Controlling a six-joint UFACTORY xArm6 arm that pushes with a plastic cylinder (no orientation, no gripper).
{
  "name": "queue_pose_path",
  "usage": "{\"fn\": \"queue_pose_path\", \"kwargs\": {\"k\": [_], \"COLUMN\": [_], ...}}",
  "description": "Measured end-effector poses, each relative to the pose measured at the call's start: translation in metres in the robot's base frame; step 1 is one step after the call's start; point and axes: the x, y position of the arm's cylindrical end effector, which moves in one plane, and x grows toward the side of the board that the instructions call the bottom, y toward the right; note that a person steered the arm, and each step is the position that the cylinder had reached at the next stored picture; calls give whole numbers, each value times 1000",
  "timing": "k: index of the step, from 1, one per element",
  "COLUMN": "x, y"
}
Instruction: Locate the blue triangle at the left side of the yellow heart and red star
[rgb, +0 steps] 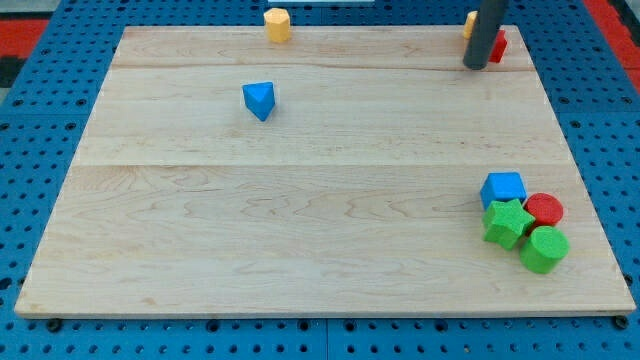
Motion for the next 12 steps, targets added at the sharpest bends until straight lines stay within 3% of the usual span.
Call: {"fn": "queue_pose_path", "kwargs": {"k": [4, 7, 11, 12], "x": [96, 100, 43, 28], "y": [-167, -304, -238, -265]}}
